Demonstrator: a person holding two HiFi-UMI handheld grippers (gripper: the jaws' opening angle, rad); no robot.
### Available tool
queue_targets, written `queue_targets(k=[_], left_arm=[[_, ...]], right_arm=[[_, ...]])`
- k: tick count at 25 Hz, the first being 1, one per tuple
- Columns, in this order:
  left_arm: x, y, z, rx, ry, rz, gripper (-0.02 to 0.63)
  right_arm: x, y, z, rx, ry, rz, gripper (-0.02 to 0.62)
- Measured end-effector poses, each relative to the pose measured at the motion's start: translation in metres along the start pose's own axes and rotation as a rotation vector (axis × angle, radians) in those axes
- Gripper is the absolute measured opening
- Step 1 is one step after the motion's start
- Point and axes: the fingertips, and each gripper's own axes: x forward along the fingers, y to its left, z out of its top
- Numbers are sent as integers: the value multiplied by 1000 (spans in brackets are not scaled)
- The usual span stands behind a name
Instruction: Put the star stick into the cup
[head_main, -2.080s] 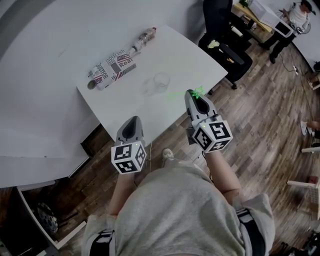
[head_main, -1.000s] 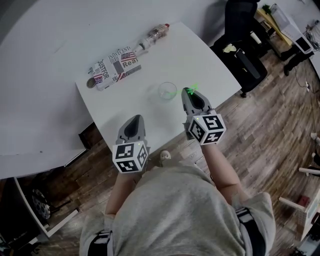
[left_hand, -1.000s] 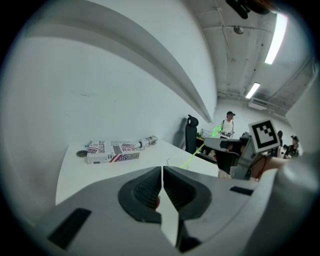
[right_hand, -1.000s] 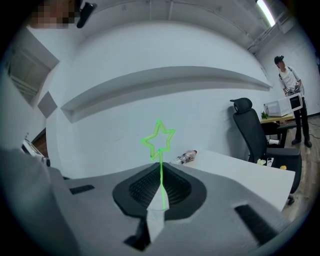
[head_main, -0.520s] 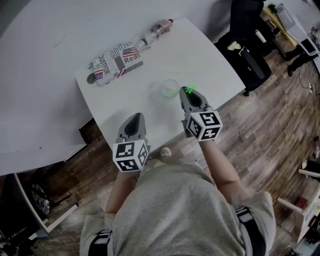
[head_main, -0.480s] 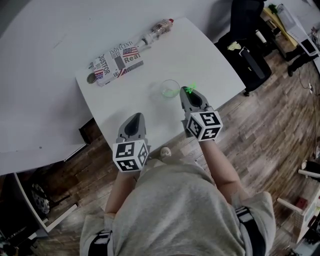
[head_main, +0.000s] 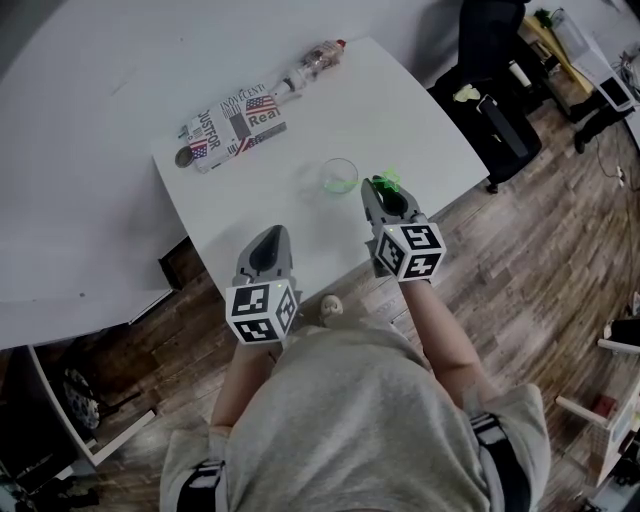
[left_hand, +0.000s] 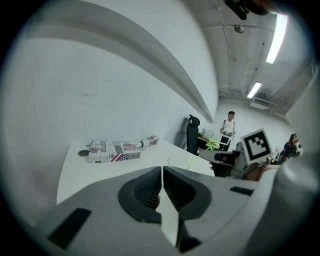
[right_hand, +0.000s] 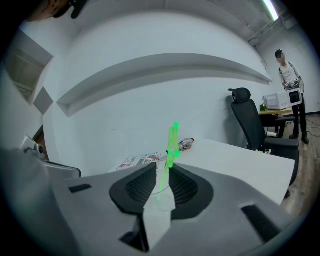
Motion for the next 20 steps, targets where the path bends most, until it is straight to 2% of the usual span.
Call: queue_targets(k=[9,14,20], left_arm=[[-17,-4,1,6,-15,-4,12],[-32,-8,-3,12,-15,-12,12],[-58,-10,-10,15,-18,-18,12]], right_arm=[[-18,0,-8,0,26,-24,115],[-35,6,-9,7,13,-36,117],[-68,29,2,-1,-51,-38,115]])
